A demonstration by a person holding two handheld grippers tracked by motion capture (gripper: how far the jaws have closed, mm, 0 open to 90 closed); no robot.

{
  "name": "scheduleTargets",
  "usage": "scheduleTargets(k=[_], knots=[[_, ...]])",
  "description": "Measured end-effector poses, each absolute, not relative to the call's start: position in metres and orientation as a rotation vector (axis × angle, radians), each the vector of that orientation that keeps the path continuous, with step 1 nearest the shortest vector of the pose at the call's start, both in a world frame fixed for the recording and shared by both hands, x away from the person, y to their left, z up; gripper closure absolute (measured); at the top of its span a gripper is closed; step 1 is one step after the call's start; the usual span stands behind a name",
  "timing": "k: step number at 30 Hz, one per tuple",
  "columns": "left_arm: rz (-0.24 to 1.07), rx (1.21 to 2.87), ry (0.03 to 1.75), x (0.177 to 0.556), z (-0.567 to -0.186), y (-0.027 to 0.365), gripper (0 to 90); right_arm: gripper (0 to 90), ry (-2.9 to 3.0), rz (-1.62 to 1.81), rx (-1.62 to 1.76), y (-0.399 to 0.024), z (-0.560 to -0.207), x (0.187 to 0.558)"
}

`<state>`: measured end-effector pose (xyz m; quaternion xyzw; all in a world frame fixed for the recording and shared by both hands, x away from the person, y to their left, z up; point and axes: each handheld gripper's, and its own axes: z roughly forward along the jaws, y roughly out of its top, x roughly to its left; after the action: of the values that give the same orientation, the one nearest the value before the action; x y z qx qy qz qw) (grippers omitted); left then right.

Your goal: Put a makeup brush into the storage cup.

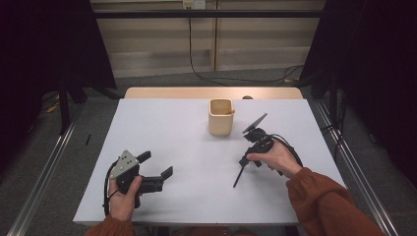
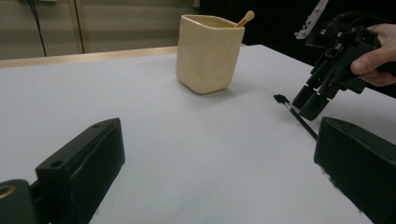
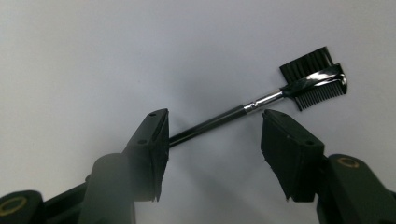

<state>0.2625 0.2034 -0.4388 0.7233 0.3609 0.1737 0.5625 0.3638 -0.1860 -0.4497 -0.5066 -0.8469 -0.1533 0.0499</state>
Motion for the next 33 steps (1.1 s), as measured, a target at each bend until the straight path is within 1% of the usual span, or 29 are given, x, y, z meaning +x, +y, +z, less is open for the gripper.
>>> scheduleTargets(k=[2, 8, 11, 14, 21, 22, 24, 26, 28, 33], knots=[[0.411, 1.704, 0.848, 0.262, -0.439, 0.204, 2.0, 42.8, -2.587, -0.436, -1.561, -0.181, -0.451, 0.365], [0.410, 1.709, 0.854, 0.262, -0.440, 0.204, 2.0, 51.1, -2.565, -0.400, -1.633, -0.181, -0.450, 0.368], [0.410, 1.709, 0.850, 0.262, -0.440, 0.203, 2.0, 52.2, -2.552, -0.383, -1.659, -0.180, -0.450, 0.369], [0.411, 1.711, 0.848, 0.262, -0.440, 0.203, 2.0, 49.8, -2.554, -0.352, -1.683, -0.175, -0.450, 0.369], [0.410, 1.711, 0.848, 0.262, -0.440, 0.203, 1.9, 50.6, -2.519, -0.348, -1.756, -0.174, -0.450, 0.369], [0.409, 1.710, 0.848, 0.263, -0.440, 0.203, 1.9, 52.0, -2.527, -0.336, -1.757, -0.172, -0.450, 0.369], [0.410, 1.712, 0.849, 0.262, -0.440, 0.203, 2.0, 70.7, -2.607, -0.287, -1.762, -0.171, -0.450, 0.367], [0.410, 1.711, 0.849, 0.262, -0.440, 0.203, 1.9, 77.9, -2.594, -0.314, -1.766, -0.177, -0.451, 0.368], [0.410, 1.712, 0.847, 0.263, -0.440, 0.203, 1.9, 81.7, -2.561, -0.346, -1.769, -0.185, -0.451, 0.369], [0.413, 1.718, 0.846, 0.263, -0.440, 0.202, 2.0, 81.7, -2.596, -0.325, -1.740, -0.183, -0.451, 0.370]])
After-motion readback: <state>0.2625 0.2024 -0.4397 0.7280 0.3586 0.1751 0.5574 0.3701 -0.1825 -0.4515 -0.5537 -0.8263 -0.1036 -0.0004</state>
